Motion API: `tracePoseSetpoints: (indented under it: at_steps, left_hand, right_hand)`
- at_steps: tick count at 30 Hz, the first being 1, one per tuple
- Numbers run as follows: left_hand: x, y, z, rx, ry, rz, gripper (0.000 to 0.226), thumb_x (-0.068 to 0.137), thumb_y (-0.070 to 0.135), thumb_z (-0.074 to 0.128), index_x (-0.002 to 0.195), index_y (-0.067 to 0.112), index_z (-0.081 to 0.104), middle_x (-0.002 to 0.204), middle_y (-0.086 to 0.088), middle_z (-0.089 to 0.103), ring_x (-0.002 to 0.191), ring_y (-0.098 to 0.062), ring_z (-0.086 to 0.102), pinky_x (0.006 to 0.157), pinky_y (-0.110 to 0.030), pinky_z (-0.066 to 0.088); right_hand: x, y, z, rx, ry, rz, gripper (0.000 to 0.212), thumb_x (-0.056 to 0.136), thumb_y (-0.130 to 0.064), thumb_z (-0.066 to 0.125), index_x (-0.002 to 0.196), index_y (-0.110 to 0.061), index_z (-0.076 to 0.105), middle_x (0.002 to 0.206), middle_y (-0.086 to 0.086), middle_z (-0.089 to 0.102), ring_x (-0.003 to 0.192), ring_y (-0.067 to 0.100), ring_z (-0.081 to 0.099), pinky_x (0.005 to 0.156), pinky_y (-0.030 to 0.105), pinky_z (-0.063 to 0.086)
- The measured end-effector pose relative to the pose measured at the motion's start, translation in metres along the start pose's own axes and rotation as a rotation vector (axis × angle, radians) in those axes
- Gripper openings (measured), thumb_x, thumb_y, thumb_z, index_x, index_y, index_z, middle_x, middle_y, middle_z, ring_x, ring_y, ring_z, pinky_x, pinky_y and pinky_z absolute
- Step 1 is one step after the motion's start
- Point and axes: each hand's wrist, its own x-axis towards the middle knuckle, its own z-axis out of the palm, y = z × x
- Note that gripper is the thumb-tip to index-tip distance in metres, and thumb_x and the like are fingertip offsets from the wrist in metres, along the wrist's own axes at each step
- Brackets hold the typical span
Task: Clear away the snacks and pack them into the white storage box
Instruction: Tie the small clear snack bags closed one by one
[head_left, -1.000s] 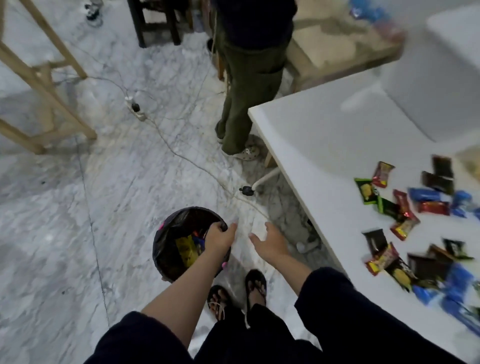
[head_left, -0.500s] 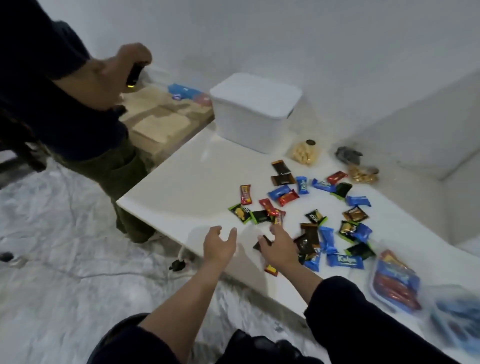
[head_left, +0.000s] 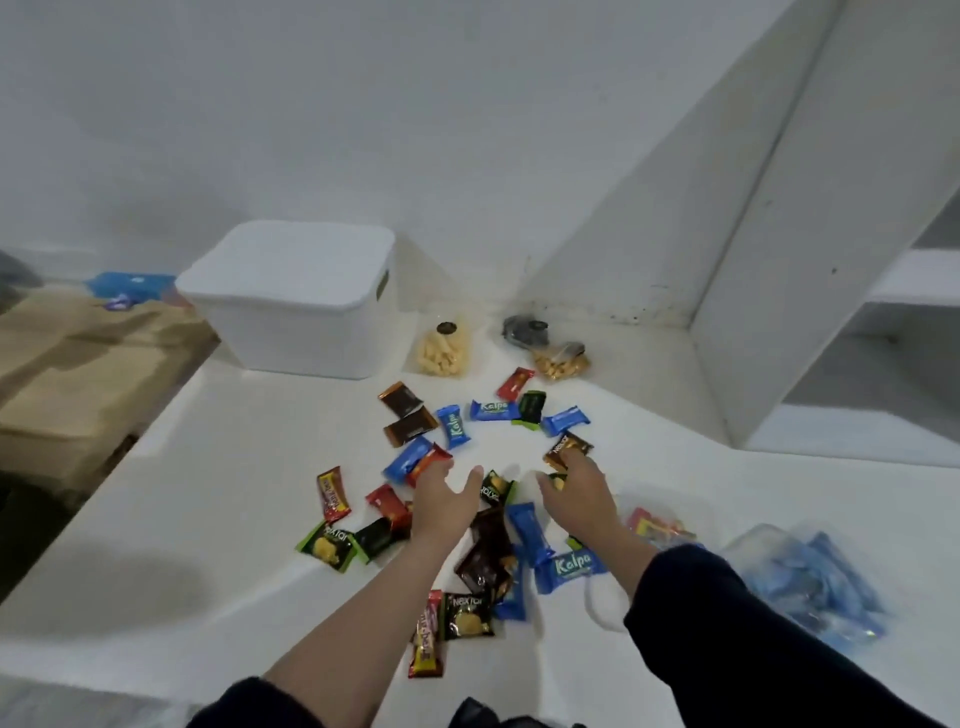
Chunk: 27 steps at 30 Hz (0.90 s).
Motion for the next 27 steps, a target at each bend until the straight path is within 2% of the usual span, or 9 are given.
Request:
tracePoseSetpoints:
  at_steps: [2,11,13,16,18,20,22,24,27]
  left_hand:
    - [0.021,0.011,0.008,0.006,-0.037,0.026,0.054,0.085,0.045,0.061,0.127,0.012,0.052,0.132,-0.006,0.054,0.123,-0.021,0.049,0.103,-0.035,0.04]
    - [0.131,0.067,0.031,0.092,-0.218,0.186,0.048,0.085,0.041,0.064,0.122,0.013,0.053,0.125,-0.005,0.053,0.119,-0.021,0.05,0.097,-0.03,0.041]
    - [0.155,0.082,0.04,0.117,-0.253,0.244,0.047,0.085,0.038,0.064,0.124,0.013,0.052,0.127,-0.005,0.052,0.119,-0.021,0.049,0.098,-0.032,0.042]
    - [0.185,0.102,0.061,0.209,-0.315,0.358,0.043,0.086,0.029,0.063,0.124,0.013,0.052,0.126,-0.005,0.051,0.117,-0.021,0.05,0.094,-0.026,0.04]
    - [0.201,0.109,0.078,0.285,-0.346,0.449,0.04,0.085,0.024,0.061,0.123,0.014,0.054,0.125,-0.006,0.052,0.116,-0.023,0.05,0.093,-0.031,0.045]
    - [0.211,0.114,0.095,0.394,-0.38,0.548,0.04,0.084,0.02,0.058,0.123,0.012,0.054,0.127,-0.007,0.05,0.116,-0.026,0.048,0.09,-0.04,0.048]
    - [0.217,0.117,0.108,0.479,-0.394,0.652,0.039,0.083,0.018,0.058,0.122,0.011,0.055,0.128,-0.009,0.05,0.115,-0.028,0.046,0.087,-0.04,0.047]
    - [0.223,0.12,0.117,0.521,-0.391,0.707,0.035,0.084,0.022,0.057,0.118,0.011,0.058,0.124,-0.01,0.051,0.113,-0.028,0.045,0.081,-0.037,0.046]
    - [0.236,0.121,0.124,0.574,-0.354,0.708,0.038,0.083,0.03,0.055,0.117,0.013,0.058,0.117,-0.01,0.053,0.108,-0.027,0.047,0.074,-0.035,0.045]
  right_hand:
    - [0.022,0.0,-0.007,-0.026,0.045,0.029,0.034,0.086,-0.028,0.06,0.111,-0.006,0.053,0.109,0.014,0.059,0.105,0.032,0.055,0.083,0.034,0.043]
    - [0.124,-0.023,-0.023,0.09,0.166,0.203,0.055,0.09,-0.032,0.059,0.134,-0.005,0.042,0.132,0.017,0.051,0.121,0.029,0.049,0.097,0.034,0.039]
    - [0.152,-0.027,-0.027,0.114,0.191,0.229,0.055,0.089,-0.032,0.059,0.134,-0.005,0.042,0.131,0.018,0.052,0.12,0.029,0.051,0.096,0.033,0.04]
    - [0.191,-0.028,-0.033,0.183,0.234,0.292,0.054,0.089,-0.03,0.06,0.133,-0.004,0.043,0.13,0.019,0.054,0.119,0.03,0.052,0.094,0.03,0.04]
    - [0.215,-0.026,-0.037,0.225,0.266,0.338,0.053,0.09,-0.029,0.058,0.133,-0.003,0.043,0.129,0.019,0.055,0.118,0.031,0.053,0.093,0.03,0.041]
    - [0.235,-0.024,-0.04,0.292,0.277,0.4,0.055,0.09,-0.031,0.059,0.134,-0.005,0.042,0.124,0.017,0.057,0.113,0.03,0.055,0.092,0.032,0.043]
    - [0.253,-0.022,-0.042,0.391,0.272,0.464,0.056,0.089,-0.031,0.06,0.135,-0.007,0.04,0.114,0.012,0.058,0.105,0.025,0.056,0.087,0.03,0.043]
    - [0.267,-0.023,-0.043,0.49,0.263,0.518,0.058,0.088,-0.029,0.062,0.137,-0.007,0.04,0.119,0.011,0.054,0.11,0.026,0.053,0.091,0.03,0.043]
    - [0.281,-0.021,-0.042,0.63,0.236,0.569,0.06,0.084,-0.028,0.066,0.135,-0.009,0.04,0.125,0.014,0.052,0.113,0.03,0.054,0.098,0.04,0.047]
